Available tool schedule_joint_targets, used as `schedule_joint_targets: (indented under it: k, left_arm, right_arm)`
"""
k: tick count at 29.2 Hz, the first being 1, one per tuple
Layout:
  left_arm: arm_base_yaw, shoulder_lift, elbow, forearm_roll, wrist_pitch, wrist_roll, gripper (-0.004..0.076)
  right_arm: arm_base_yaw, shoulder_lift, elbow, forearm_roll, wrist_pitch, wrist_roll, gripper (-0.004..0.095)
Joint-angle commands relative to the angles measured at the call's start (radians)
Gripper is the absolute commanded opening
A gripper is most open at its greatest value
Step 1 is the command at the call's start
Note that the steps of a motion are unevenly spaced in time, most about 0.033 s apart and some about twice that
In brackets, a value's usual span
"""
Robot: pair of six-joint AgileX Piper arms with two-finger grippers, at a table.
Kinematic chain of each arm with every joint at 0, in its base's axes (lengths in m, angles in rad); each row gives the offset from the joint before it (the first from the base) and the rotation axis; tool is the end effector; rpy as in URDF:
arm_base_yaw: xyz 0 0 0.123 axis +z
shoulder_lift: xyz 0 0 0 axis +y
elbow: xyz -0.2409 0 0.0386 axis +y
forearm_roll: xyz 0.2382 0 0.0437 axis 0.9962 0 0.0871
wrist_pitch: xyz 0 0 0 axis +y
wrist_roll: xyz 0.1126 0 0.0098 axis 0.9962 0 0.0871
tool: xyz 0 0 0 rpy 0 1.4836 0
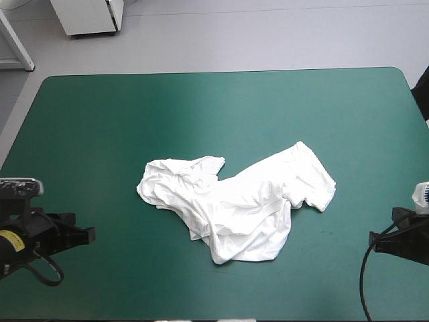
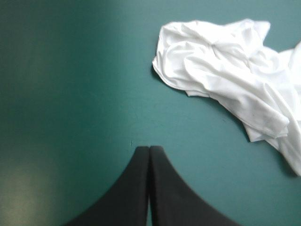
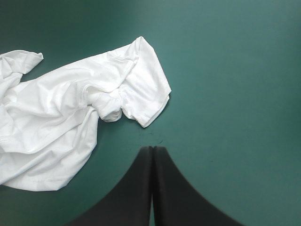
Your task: Fold the cloth
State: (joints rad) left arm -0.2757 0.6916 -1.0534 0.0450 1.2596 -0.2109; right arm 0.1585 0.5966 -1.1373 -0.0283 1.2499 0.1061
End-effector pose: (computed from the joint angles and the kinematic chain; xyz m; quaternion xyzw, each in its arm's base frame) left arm 0.1208 -0.0291 0.3497 0.0285 0.9280 -0.0676 0.3654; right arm 0.0952 0.0121 0.3845 -0.0211 0.8892 0.0464 0.4546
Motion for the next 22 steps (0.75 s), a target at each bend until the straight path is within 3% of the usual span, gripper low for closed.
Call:
schedule_joint_targets:
  k: [1, 22]
  left_arm:
    - [0.000, 0.057, -0.022, -0.027, 0.028, 0.070, -0.0022]
    - [0.000, 0.114, -0.026, -0.018, 0.026, 0.125, 0.0007]
  right_arm:
    - [-0.001, 0.012, -0.027, -0.009, -0.001, -0.010, -0.0017]
    - [-0.001, 0.012, -0.027, -0.010, -0.001, -0.010, -0.0017]
